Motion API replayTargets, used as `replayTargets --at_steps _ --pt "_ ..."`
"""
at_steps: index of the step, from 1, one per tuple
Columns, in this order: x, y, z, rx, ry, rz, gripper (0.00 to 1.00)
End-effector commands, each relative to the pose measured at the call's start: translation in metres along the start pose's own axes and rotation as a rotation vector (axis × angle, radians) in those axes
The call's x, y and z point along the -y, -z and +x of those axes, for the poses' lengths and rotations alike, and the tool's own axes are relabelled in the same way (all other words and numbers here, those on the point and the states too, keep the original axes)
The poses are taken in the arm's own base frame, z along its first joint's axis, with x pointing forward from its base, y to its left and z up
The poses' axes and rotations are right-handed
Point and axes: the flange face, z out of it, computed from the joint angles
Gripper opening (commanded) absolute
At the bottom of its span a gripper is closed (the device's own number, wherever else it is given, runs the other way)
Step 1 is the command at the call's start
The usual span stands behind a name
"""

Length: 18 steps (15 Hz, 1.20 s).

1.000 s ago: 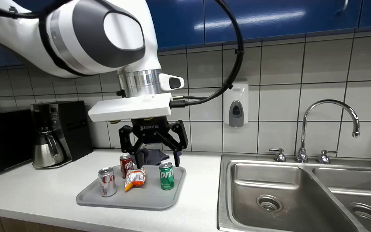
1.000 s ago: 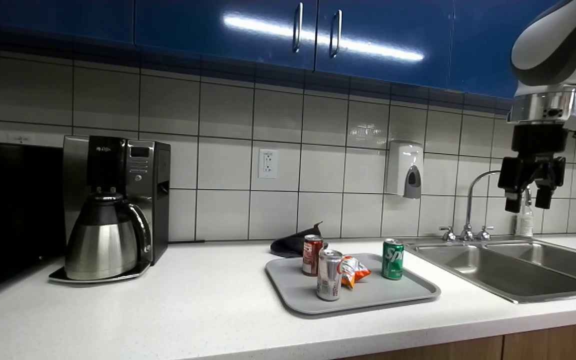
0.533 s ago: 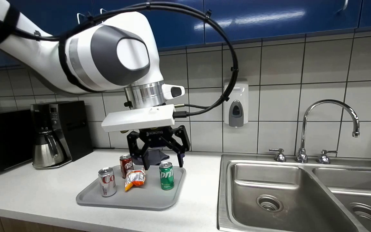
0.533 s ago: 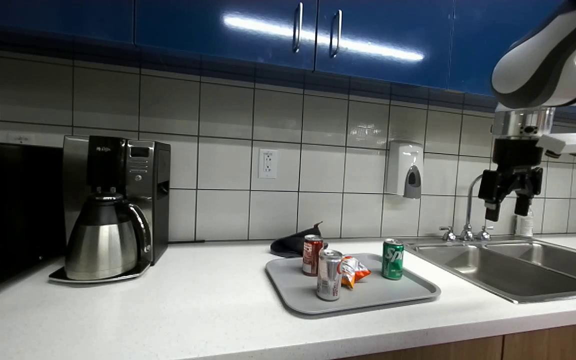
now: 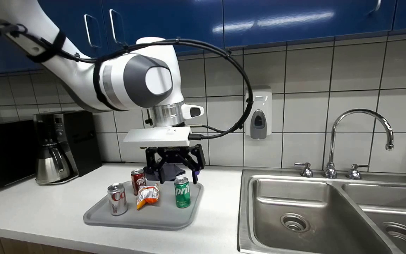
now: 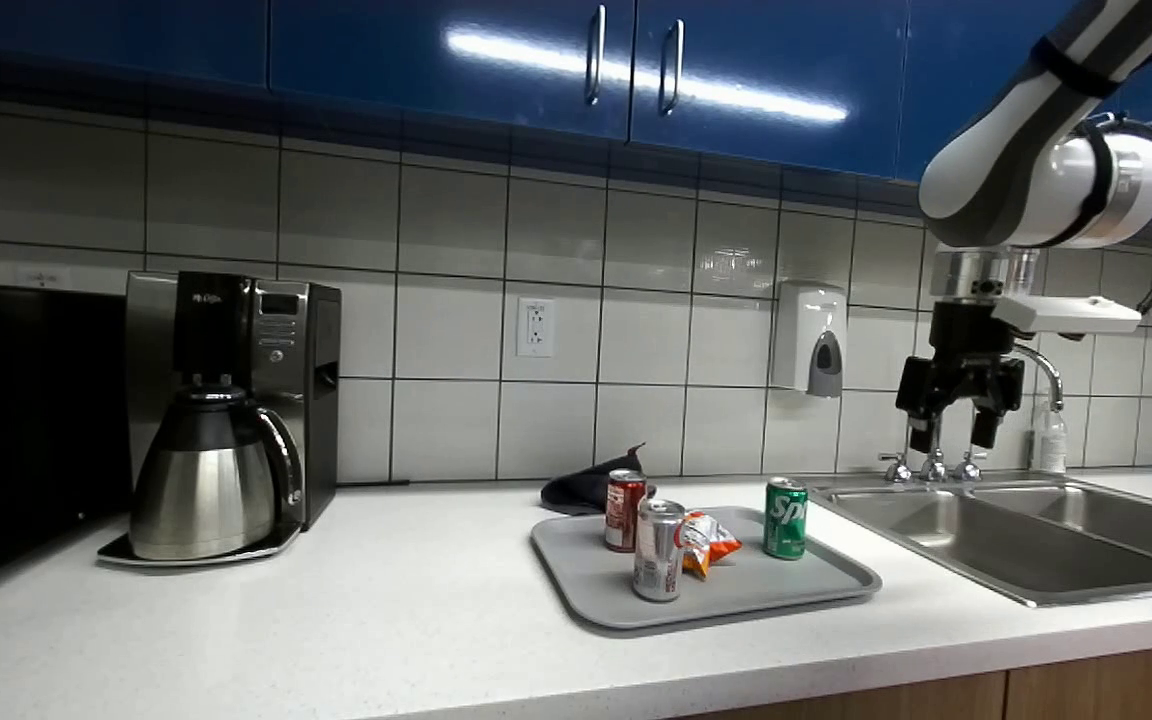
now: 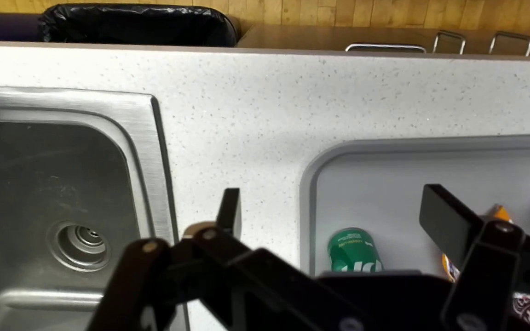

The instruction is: Remove the cans on the tray

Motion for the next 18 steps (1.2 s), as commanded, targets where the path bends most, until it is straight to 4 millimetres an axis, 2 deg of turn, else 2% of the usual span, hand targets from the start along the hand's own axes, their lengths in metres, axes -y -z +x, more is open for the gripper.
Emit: replayTargets --at_steps 1,8,18 --pt "0.002 -0.007 0.04 -0.01 -0.055 0.009 1.0" --pt "0.003 -0.03 0.099 -0.022 -0.066 -0.018 1.0" --pt "0.026 -0.071 0.173 0.008 -0.044 0.019 1.0"
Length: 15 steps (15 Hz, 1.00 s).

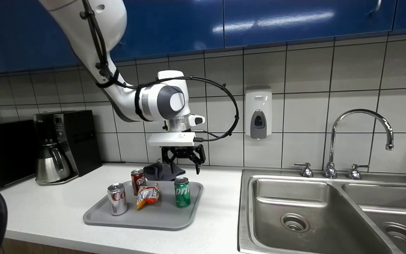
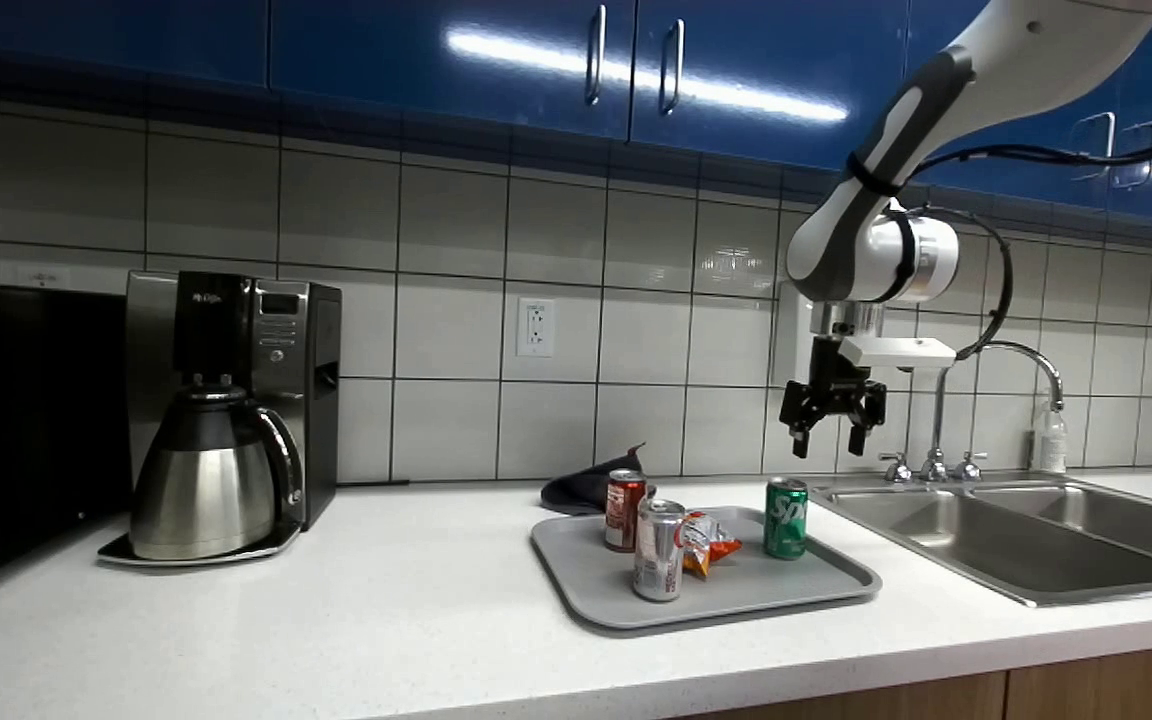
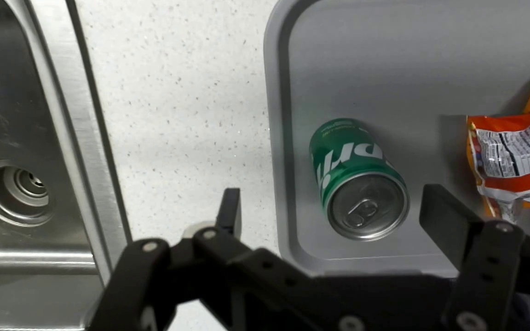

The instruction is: Remove the cans on the tray

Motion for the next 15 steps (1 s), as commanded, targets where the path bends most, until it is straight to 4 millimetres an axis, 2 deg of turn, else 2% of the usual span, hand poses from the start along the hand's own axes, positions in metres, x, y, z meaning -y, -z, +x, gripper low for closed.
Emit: replayTargets --at_steps 1,8,15 --pt "0.006 -0.015 0.029 0.013 -0.009 0.014 1.0" --pt "0.027 -0.038 0.052 0.03 0.022 0.037 1.0" --pt "0.031 -0.06 0.048 0.06 0.039 0.025 1.0"
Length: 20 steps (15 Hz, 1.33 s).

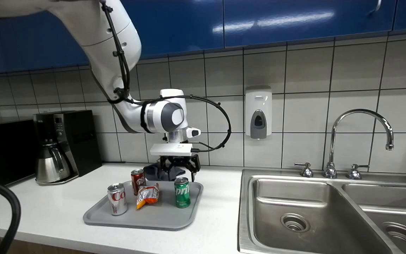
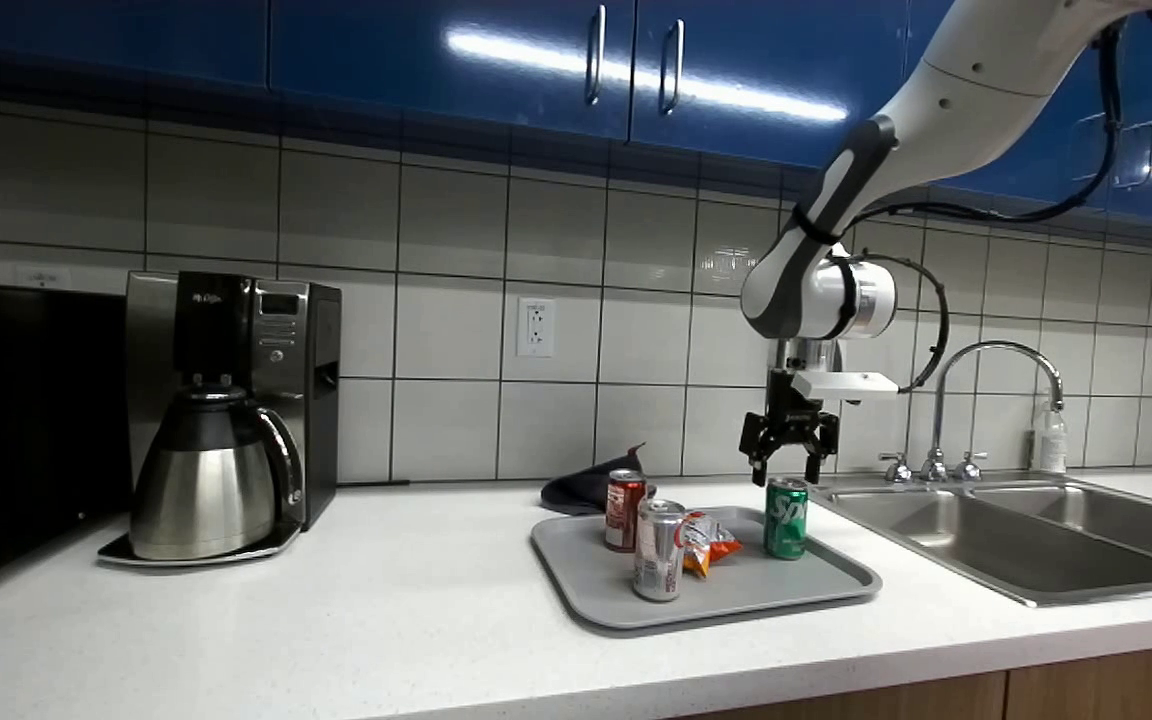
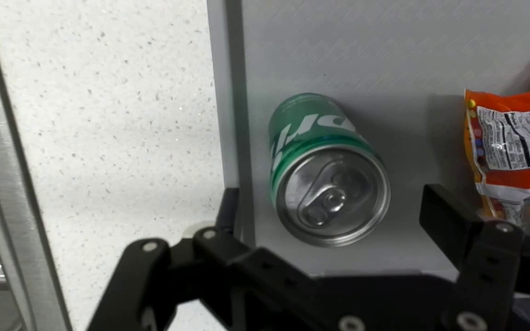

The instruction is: Remove the cans on the tray

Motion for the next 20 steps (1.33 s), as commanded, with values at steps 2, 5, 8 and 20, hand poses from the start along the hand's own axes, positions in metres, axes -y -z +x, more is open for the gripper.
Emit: replayTargets --at_steps 2,5,8,20 --pt "0.003 -0.008 0.003 0.018 -0.001 -0.003 1.0" --pt "0.004 -0.014 0.001 0.023 0.005 -0.014 1.0" --pt "0.004 -0.02 -0.001 0.03 0.015 -0.026 1.0" --pt "0.003 -0.025 -0.002 0.026 0.041 -0.04 0.58"
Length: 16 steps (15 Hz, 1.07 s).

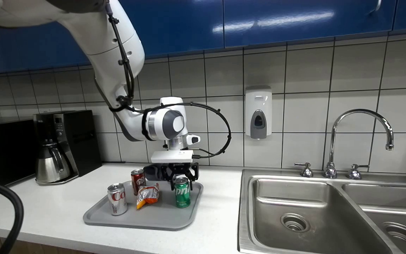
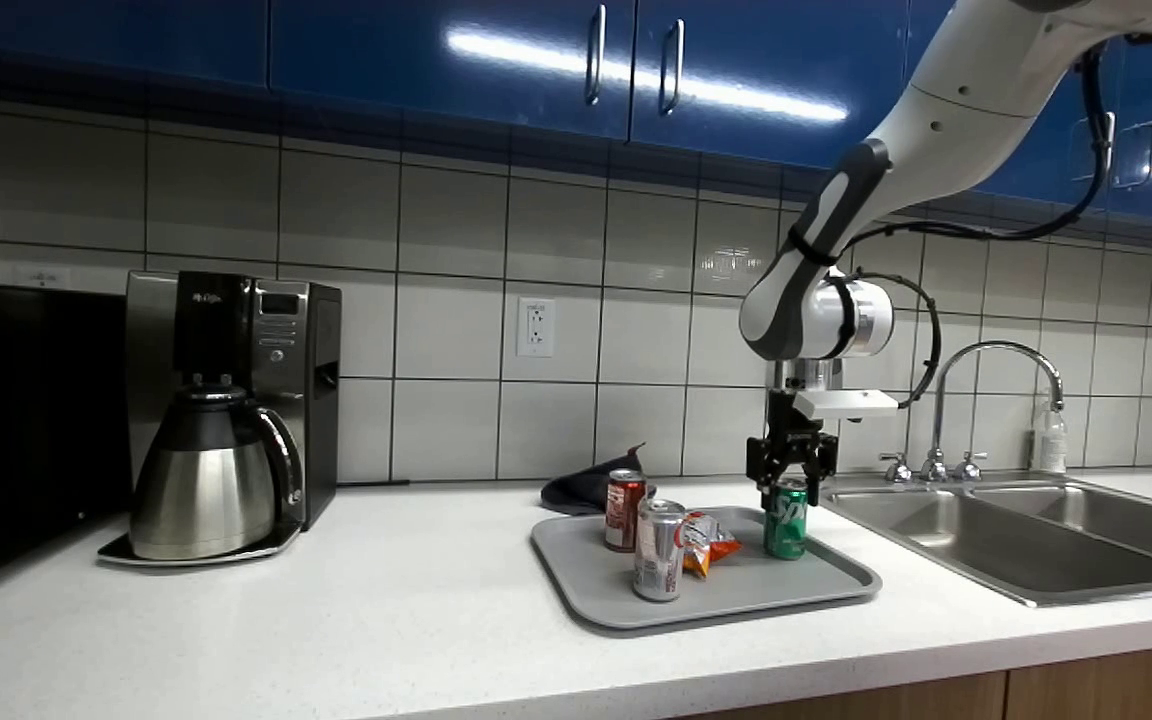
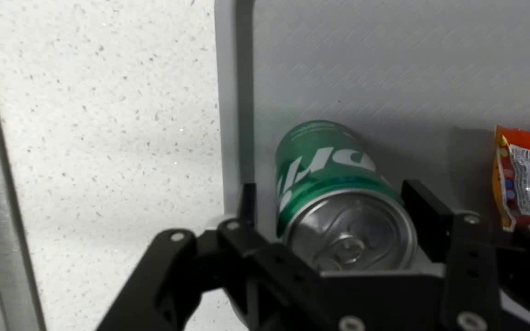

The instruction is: Remove the cans on the tray

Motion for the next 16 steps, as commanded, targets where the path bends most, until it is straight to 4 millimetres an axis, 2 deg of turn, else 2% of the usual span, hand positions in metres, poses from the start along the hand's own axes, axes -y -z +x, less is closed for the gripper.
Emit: replayTargets --at_steps 1,3,9,13,16 --pt "0.001 0.002 0.002 -0.017 0.0 -0.016 0.49" --pt "0.001 0.002 0.002 -0.017 -0.001 -0.017 0.38" --pt "-0.009 0.027 -0.008 -0.036 -0.003 -0.002 0.38" --pt "-0.034 0.053 -0.015 -0.065 -0.031 -0.016 0.38" --pt "-0.062 0.064 -0.024 -0.083 -0.068 -0.031 0.38"
